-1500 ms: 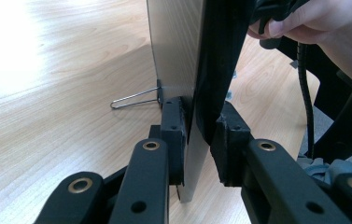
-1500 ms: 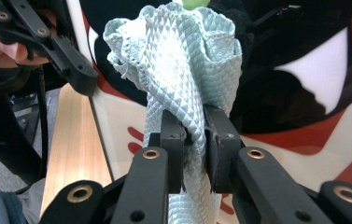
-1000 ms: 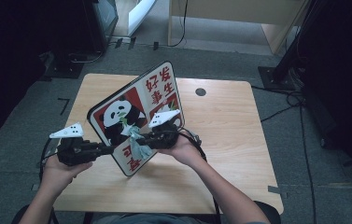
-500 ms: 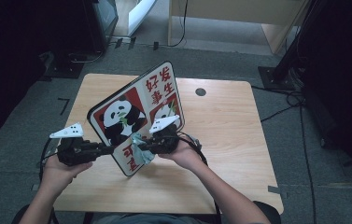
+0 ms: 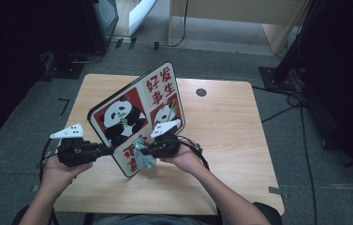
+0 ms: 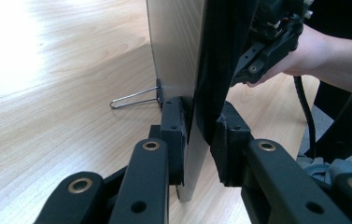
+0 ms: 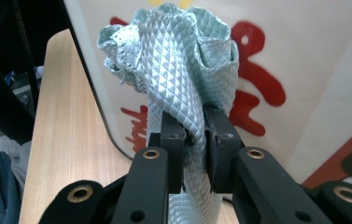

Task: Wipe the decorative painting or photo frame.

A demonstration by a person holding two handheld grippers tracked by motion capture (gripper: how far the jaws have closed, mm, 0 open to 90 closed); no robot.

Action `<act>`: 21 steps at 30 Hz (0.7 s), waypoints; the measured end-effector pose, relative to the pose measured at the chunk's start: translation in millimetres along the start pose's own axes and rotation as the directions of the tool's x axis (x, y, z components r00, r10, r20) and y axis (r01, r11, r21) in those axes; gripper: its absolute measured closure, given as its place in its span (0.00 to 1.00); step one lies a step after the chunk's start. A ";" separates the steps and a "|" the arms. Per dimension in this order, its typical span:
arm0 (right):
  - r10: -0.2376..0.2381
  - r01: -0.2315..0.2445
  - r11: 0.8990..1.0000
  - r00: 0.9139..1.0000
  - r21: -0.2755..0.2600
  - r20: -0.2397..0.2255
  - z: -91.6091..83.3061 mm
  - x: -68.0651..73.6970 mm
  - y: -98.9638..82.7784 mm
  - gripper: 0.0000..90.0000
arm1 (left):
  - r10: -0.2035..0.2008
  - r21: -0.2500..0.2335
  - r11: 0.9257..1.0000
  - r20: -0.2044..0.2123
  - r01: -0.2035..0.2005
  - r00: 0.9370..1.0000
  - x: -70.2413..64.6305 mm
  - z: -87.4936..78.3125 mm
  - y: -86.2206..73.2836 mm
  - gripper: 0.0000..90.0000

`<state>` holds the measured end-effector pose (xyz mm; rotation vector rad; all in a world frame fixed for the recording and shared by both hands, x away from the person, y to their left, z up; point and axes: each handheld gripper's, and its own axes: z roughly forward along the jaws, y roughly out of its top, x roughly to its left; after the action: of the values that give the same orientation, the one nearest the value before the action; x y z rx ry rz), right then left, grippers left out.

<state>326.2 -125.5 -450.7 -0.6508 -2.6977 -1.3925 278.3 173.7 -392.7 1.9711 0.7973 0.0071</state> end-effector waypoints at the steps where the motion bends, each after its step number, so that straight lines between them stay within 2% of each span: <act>1: 0.005 -0.005 1.000 1.000 0.005 -0.002 0.6 0.4 -1.1 0.89 | 0.000 0.000 1.000 0.000 0.000 1.000 0.0 0.0 0.0 0.85; 21: 0.031 -0.030 0.999 0.999 0.039 -0.015 7.8 -2.1 -14.3 0.89 | 0.000 0.001 1.000 0.004 0.000 1.000 0.6 0.1 0.5 0.85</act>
<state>323.8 -127.4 -466.9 -0.6730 -2.6842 -1.3286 279.1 173.8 -392.5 1.9714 0.7952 0.0025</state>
